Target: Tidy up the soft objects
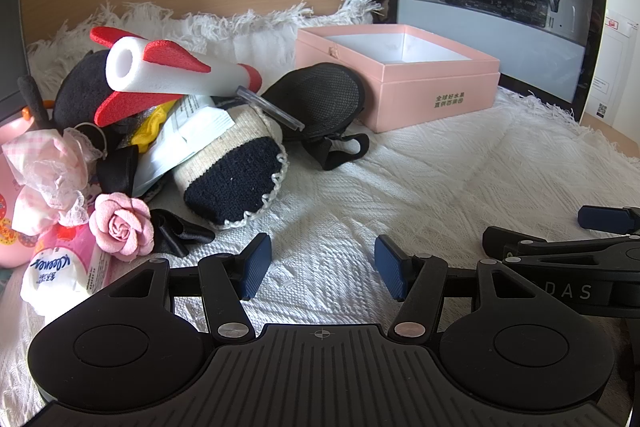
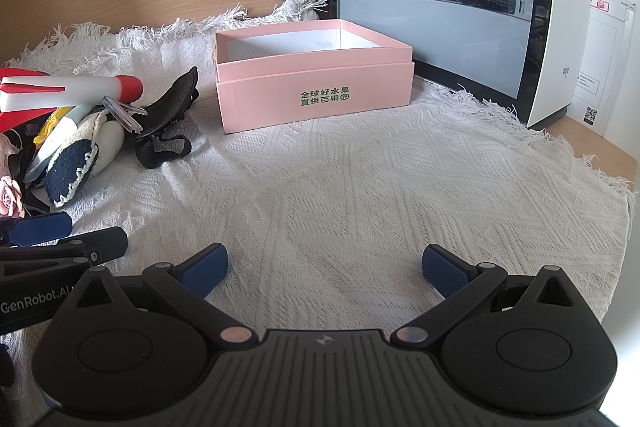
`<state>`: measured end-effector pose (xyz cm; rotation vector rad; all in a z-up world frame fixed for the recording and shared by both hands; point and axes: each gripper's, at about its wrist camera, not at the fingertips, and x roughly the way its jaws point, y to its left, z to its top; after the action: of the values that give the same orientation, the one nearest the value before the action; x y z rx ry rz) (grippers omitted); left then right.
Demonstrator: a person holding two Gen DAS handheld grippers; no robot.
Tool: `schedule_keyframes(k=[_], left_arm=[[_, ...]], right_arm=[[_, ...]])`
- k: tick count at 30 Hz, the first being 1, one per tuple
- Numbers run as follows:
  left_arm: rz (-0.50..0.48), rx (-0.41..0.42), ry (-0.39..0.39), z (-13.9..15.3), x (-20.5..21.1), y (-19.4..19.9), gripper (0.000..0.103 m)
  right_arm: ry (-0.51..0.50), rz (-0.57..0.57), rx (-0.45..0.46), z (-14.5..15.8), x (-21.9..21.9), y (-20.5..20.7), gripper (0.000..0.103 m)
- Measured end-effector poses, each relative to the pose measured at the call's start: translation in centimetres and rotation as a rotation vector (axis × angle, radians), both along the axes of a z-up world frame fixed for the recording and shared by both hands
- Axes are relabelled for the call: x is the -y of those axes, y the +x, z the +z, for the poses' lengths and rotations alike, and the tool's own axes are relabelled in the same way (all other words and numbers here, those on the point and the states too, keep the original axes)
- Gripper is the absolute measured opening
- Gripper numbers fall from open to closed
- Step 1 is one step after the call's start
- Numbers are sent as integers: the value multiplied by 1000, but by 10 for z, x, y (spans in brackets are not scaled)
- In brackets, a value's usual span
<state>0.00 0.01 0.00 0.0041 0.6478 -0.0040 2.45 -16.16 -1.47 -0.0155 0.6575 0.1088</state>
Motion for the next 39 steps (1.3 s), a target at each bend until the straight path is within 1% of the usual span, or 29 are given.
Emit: schedule_keyframes(k=[14, 15, 17, 19, 22, 23, 25, 28, 30, 31, 32, 34, 35, 37, 39], left_arm=[[0, 0, 2, 0, 0, 0, 63], [0, 0, -2, 0, -1, 0, 63], [0, 1, -8, 0, -1, 0, 62], [0, 2, -17, 1, -2, -1, 61], [11, -12, -22, 6, -8, -6, 59], [20, -16, -31, 11, -10, -7, 59], [35, 4, -37, 27, -11, -16, 59], [29, 80, -18, 68, -10, -24, 59], [25, 148, 41, 100, -7, -20, 59], [25, 171, 75, 113, -7, -13, 59], [24, 175, 110, 126, -8, -1, 59], [15, 128, 145, 138, -13, 26, 59], [10, 87, 161, 141, -17, 42, 59], [11, -10, 179, 135, -27, 77, 59], [33, -137, 169, 120, -41, 109, 59]], right_arm=[[-2, 8, -28, 0, -3, 3, 103], [-1, 7, -37, 1, -3, 3, 103], [-6, 1, -84, 4, -3, 4, 103], [-18, 33, -144, 9, -3, 8, 103], [-22, 70, -176, 10, 0, 11, 103], [-25, 87, -178, 9, 1, 11, 103], [-18, 105, -180, 8, 4, 8, 103], [-37, 165, -235, 10, 5, 11, 103], [-56, 231, -282, 12, 5, 15, 103], [-59, 265, -302, 13, 7, 18, 103], [-57, 291, -317, 15, 8, 20, 103], [-33, 355, -336, 19, 12, 25, 102], [-17, 385, -327, 23, 14, 25, 102], [-12, 443, -266, 33, 17, 26, 102], [-28, 490, -193, 42, 18, 26, 102]])
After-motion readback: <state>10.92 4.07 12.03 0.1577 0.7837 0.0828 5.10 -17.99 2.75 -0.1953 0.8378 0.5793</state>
